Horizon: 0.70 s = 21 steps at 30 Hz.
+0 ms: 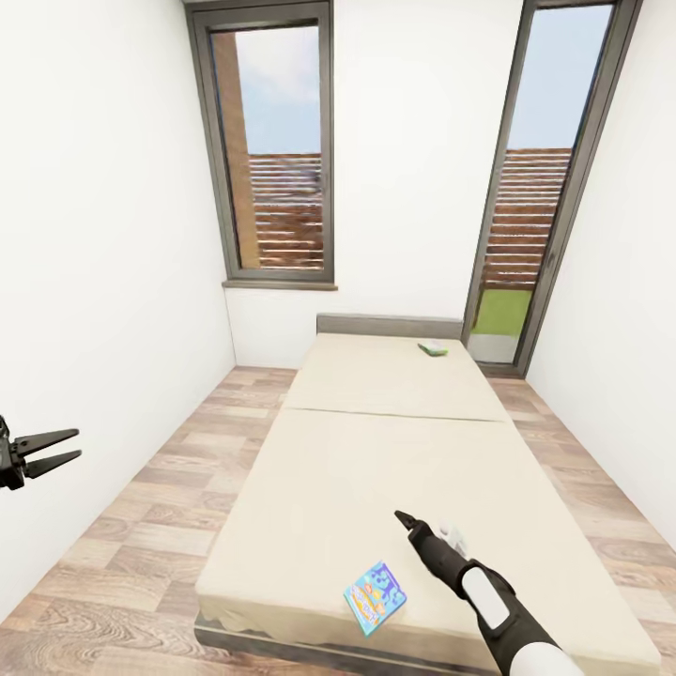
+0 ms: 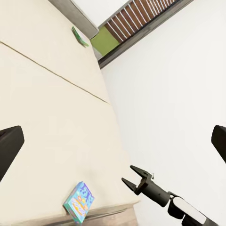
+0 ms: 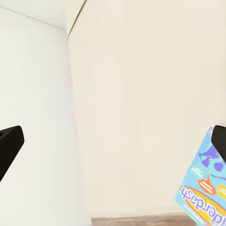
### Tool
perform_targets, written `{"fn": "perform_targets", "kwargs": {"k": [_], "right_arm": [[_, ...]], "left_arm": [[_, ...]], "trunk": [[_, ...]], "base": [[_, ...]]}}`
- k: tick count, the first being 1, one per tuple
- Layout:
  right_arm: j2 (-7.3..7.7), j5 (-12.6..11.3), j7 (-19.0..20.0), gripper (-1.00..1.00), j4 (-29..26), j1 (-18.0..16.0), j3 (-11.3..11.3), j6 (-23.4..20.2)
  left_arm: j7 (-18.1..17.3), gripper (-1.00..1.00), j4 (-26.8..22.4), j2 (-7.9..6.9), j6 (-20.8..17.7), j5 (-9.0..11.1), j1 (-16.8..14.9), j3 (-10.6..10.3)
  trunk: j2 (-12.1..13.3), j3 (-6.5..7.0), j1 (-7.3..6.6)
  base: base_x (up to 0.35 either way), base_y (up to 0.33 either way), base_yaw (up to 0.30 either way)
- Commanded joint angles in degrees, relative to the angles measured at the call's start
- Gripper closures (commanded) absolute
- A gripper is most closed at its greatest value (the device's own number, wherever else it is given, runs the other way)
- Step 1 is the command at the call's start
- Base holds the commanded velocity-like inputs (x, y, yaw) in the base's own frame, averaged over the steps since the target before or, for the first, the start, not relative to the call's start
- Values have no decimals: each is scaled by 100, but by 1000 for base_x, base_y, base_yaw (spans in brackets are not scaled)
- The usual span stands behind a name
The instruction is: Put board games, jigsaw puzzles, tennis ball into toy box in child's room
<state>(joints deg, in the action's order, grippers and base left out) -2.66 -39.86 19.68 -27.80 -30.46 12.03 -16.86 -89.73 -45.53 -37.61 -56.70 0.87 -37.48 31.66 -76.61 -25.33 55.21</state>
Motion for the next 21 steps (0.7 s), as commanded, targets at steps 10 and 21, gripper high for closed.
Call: {"fn": "perform_targets", "kwargs": {"k": [10,21], "right_arm": [[177,-1505,72,-100,355,162,116,-643],[239,-1649,440,-100,603,172,429,-640]], "left_arm": [[-28,-100,1,2,-55,0,-10,-349],[-28,-100,1,0,-67,1,-10,-379]], "trunk": [[-406,-186,220],[-848,-384,462]], "base": [[0,0,0],[0,0,0]]}}
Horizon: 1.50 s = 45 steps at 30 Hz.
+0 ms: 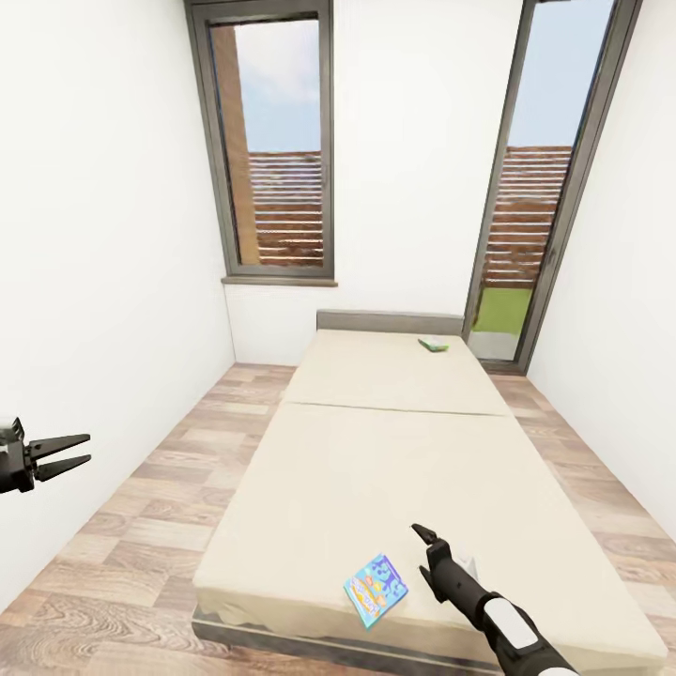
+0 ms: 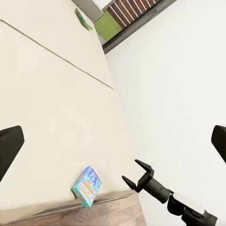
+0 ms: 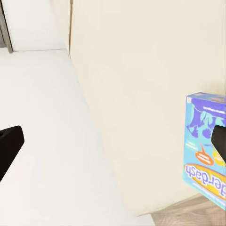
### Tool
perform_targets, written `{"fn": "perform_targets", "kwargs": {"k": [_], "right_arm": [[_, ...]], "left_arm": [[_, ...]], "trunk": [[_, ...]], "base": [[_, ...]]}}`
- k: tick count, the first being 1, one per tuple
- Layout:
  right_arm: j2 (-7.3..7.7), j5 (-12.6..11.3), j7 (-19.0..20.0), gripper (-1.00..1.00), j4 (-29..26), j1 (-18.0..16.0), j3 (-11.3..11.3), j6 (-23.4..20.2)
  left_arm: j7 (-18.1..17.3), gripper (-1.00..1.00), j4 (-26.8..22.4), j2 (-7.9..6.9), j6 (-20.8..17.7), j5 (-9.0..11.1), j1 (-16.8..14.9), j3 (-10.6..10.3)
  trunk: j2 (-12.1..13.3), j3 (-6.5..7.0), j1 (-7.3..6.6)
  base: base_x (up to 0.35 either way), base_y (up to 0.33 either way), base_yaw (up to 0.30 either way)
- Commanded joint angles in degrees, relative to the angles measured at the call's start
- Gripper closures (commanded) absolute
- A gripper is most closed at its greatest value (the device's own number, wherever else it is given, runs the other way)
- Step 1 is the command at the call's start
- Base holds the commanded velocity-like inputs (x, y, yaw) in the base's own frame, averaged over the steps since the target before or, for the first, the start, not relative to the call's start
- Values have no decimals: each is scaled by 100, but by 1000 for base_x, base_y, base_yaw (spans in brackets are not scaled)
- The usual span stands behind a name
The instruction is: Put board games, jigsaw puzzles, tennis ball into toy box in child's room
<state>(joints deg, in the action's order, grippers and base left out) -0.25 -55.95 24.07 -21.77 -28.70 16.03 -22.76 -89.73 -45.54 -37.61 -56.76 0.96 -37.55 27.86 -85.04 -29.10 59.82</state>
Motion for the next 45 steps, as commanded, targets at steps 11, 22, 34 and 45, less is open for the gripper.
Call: {"fn": "perform_targets", "kwargs": {"k": [11,22,34,45], "right_arm": [[58,-39,89,-100,22,-4,118,-30],[68,-40,84,-100,33,-4,132,-25],[60,-47,68,-100,40,-4,130,-12],[51,-39,36,-100,41,-4,129,0]], "left_arm": [[-27,-100,1,-1,-67,-8,-6,0],[-27,-100,1,-1,-83,-8,-4,9],[-27,-100,1,-3,-75,-7,-3,11],[-27,-100,1,-3,-91,-4,-7,34]], "trunk": [[-446,-204,242],[-887,-402,484],[-1368,-617,747],[-1810,-814,989]], "base": [[0,0,0],[0,0,0],[0,0,0],[0,0,0]]}}
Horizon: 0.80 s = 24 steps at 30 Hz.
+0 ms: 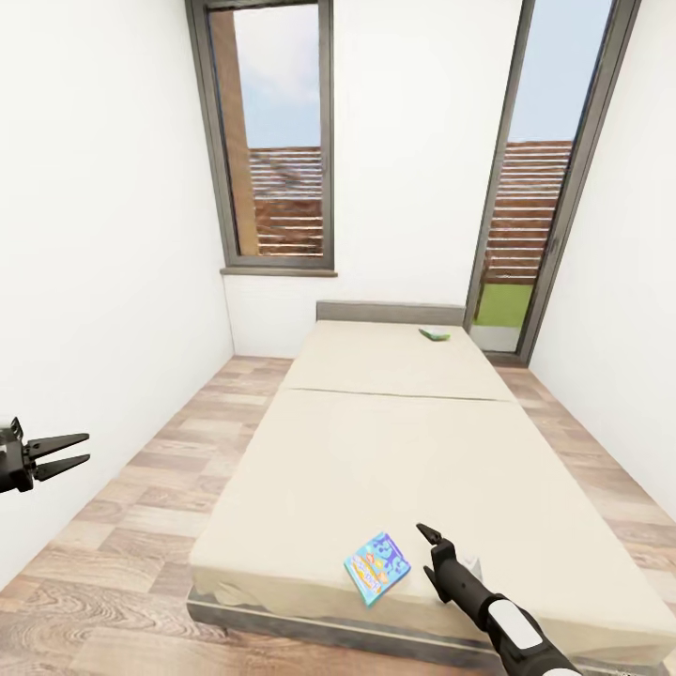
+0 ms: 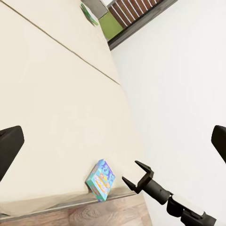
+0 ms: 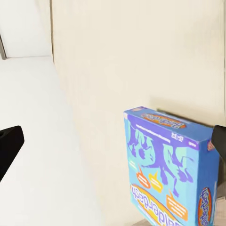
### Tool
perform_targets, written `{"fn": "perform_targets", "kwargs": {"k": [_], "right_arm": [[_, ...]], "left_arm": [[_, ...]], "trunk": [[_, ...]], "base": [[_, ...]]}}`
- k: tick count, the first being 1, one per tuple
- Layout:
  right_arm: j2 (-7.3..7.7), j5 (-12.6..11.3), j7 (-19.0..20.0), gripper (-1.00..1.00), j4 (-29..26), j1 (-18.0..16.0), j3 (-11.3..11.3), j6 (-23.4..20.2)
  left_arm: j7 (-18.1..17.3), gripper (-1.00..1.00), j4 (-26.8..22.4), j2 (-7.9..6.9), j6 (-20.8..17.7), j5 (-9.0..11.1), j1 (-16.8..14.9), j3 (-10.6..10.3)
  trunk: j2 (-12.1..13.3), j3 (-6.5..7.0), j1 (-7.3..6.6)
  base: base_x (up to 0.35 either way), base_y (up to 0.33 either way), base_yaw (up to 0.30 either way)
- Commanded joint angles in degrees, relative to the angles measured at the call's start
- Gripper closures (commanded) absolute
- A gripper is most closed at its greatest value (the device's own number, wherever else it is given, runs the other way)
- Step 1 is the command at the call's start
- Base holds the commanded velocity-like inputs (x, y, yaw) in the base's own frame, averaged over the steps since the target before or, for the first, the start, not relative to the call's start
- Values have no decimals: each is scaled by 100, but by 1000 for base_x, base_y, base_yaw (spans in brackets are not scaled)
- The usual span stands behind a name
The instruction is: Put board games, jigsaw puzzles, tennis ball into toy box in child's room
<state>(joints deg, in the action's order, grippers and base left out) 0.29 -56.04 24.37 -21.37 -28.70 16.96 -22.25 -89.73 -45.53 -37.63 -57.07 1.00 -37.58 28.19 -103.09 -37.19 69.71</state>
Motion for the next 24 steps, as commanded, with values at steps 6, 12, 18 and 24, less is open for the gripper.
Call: {"fn": "perform_targets", "kwargs": {"k": [6,12,18,24], "right_arm": [[-3,-30,1,-100,1,-4,36,-52],[-6,-24,-2,-100,1,-4,36,-48],[-11,-21,-2,-100,1,-4,36,-49],[-19,-16,-2,-100,1,-4,33,-49]], "left_arm": [[-27,-100,1,-2,-59,-2,-3,2],[-27,-100,1,-6,-59,11,-4,2],[-27,-100,1,-3,-59,6,-1,9],[-27,-100,1,0,-53,15,-3,10]], "trunk": [[-245,-114,132],[-486,-222,264],[-726,-329,395],[-967,-437,527]], "base": [[0,0,0],[0,0,0],[0,0,0],[0,0,0]]}}
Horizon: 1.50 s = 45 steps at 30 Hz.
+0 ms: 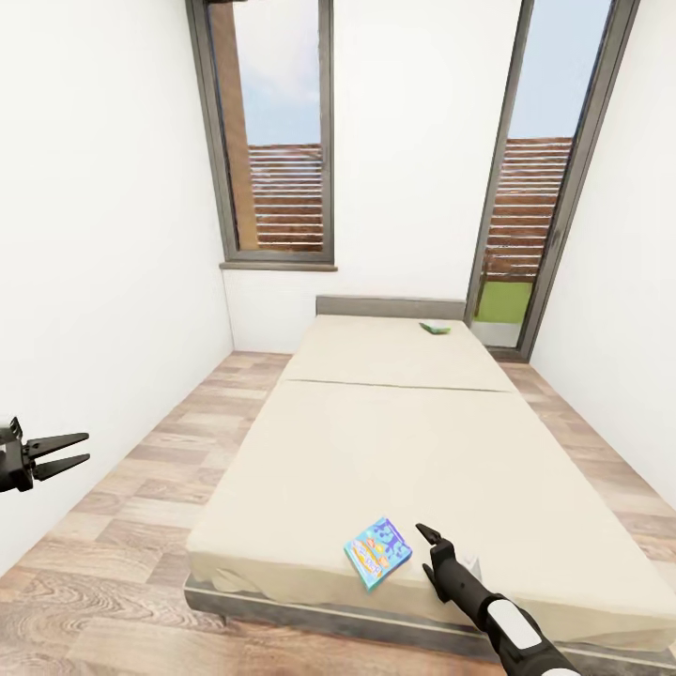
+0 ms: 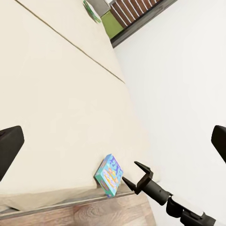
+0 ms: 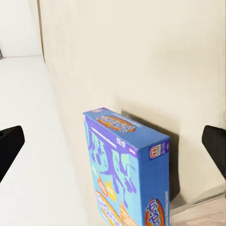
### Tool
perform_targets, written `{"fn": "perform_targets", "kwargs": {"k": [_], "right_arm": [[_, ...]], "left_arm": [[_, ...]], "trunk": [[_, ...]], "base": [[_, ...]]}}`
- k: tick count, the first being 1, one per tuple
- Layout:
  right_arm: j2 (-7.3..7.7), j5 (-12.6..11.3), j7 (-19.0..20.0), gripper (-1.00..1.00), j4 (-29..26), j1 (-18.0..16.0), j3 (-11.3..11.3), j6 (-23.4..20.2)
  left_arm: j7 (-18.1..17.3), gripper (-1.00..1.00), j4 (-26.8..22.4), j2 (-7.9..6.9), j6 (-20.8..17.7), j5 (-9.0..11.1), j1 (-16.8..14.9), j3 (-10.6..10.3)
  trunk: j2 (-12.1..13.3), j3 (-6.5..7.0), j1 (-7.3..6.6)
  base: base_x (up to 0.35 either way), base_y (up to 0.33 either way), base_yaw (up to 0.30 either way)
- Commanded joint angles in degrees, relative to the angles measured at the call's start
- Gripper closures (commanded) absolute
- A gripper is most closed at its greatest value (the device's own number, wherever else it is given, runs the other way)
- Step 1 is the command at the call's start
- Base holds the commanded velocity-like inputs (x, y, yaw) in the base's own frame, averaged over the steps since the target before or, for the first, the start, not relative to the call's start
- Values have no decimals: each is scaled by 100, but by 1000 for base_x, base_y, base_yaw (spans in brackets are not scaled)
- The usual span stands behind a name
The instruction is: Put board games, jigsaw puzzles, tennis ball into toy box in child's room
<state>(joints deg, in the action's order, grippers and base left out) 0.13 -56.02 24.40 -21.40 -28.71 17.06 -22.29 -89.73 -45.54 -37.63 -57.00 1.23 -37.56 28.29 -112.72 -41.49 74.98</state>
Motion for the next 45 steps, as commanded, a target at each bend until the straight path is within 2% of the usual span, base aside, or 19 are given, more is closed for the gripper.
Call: {"fn": "perform_targets", "kwargs": {"k": [1,10,45], "right_arm": [[-3,-18,-5,-100,5,-3,22,-45],[-6,-10,-6,-100,5,-3,23,-46],[-13,12,-6,-100,5,-3,17,-43]], "left_arm": [[-27,-100,1,-2,-60,-7,-3,1],[-27,-100,1,-2,-57,0,-5,4],[-27,-100,19,-2,-5,18,-4,6]], "trunk": [[-44,-24,22],[-405,-186,220],[-405,-186,220]], "base": [[0,0,0],[0,0,0],[-18,0,0]]}}
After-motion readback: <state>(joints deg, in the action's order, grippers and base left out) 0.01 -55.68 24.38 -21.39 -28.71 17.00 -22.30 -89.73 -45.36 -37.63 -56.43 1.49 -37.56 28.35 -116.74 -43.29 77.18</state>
